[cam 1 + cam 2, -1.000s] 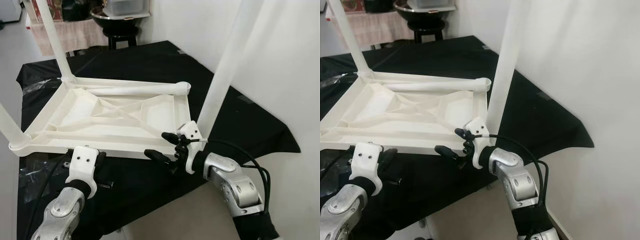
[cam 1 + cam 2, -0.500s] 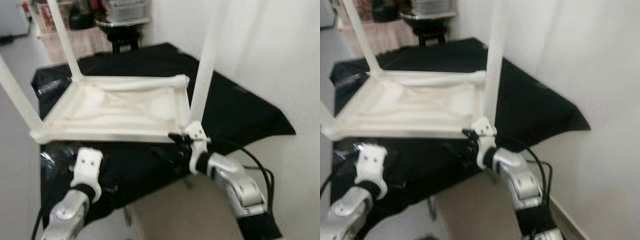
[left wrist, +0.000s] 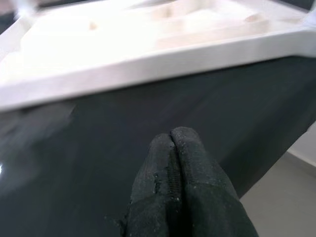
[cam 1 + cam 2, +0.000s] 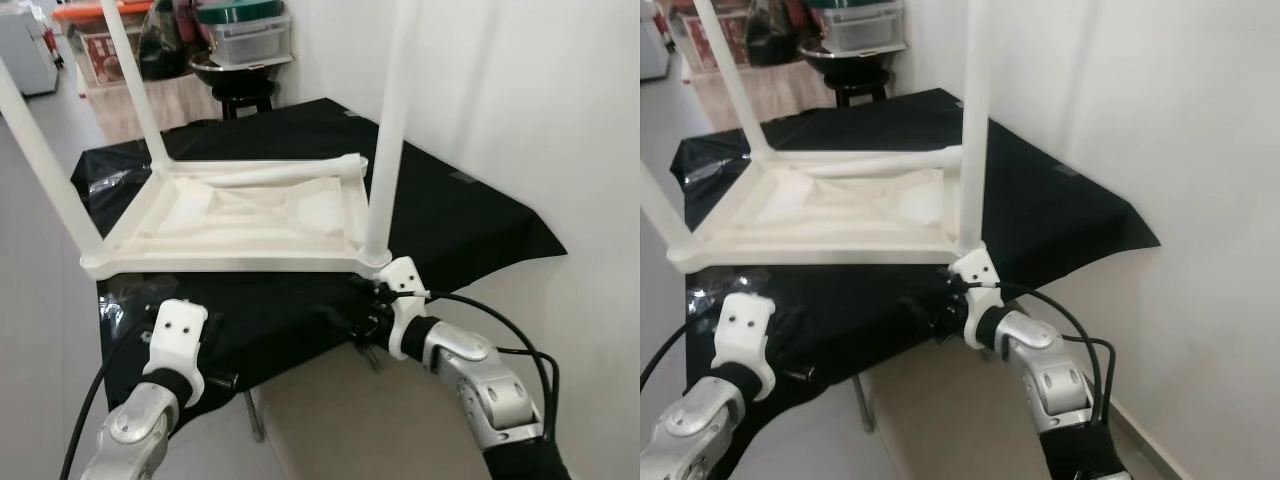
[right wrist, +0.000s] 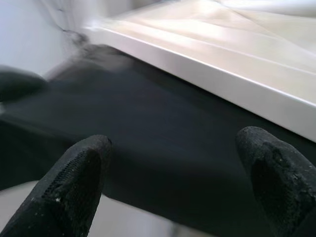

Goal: Building children table

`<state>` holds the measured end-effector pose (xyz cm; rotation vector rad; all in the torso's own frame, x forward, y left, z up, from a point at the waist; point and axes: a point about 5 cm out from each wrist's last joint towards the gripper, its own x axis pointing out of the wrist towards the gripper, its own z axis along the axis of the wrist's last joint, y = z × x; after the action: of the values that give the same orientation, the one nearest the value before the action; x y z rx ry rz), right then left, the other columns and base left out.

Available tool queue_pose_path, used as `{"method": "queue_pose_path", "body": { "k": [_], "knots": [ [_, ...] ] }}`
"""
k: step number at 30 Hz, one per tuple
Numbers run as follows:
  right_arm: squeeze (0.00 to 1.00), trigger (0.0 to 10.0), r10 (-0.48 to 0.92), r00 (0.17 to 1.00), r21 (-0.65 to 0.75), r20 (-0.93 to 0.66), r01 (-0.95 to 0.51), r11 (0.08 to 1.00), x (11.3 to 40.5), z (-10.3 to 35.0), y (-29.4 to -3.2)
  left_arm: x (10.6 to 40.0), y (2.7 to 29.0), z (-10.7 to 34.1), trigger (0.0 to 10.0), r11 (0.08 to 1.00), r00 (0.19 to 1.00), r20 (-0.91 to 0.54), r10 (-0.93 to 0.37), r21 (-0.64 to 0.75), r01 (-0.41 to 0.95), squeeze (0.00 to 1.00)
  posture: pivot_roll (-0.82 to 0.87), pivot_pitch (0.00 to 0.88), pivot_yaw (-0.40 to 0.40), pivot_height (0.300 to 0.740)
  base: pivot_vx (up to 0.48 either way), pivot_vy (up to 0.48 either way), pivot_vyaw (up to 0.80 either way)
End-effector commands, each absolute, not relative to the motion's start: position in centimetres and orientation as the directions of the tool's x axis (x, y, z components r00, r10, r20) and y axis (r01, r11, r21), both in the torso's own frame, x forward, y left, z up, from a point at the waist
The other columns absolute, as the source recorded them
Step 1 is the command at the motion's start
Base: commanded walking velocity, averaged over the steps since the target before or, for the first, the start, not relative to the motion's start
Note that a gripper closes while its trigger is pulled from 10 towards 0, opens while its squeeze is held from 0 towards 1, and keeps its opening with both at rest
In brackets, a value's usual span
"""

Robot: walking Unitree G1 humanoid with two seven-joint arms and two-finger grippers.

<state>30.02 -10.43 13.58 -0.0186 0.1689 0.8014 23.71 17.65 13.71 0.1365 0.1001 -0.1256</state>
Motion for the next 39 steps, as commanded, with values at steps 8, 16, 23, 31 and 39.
{"method": "queue_pose_path", "body": {
  "k": [8,16,23,31,39],
  "knots": [
    [0.00,10.0,0.724,0.666,0.030,-0.181,-0.732,0.681,30.1,13.3,-10.3,23.9,16.7,13.1,10.0,0.971,0.978,-0.124,-0.170,0.147,0.188,0.00,0.01,0.054,-0.032,0.740,0.000,0.000,0.80],
    [0.00,10.0,0.725,0.664,0.028,-0.183,-0.734,0.679,30.1,13.2,-10.2,24.0,16.6,13.1,10.0,0.972,0.977,-0.117,-0.176,0.137,0.191,0.00,0.00,0.053,-0.033,0.740,0.000,0.000,0.80],
    [0.00,10.0,0.709,0.684,0.033,-0.171,-0.716,0.698,30.3,13.2,-10.4,24.1,16.5,13.2,10.0,0.968,0.976,-0.109,-0.186,0.149,0.201,0.00,0.01,0.055,-0.034,0.740,0.000,0.000,0.34],
    [0.00,10.0,0.655,0.751,0.088,-0.088,-0.649,0.756,30.7,13.8,-11.1,24.3,16.4,13.2,10.0,0.962,0.970,-0.106,-0.218,0.142,0.232,0.00,0.00,0.061,-0.029,0.740,0.000,-0.352,0.00],
    [0.00,10.0,0.861,0.493,0.044,-0.126,-0.864,0.502,28.6,13.6,-10.4,24.4,16.5,13.1,10.0,0.963,0.970,-0.106,-0.219,0.138,0.233,0.00,0.02,0.059,-0.022,0.740,0.000,-0.470,0.00]
  ]
}}
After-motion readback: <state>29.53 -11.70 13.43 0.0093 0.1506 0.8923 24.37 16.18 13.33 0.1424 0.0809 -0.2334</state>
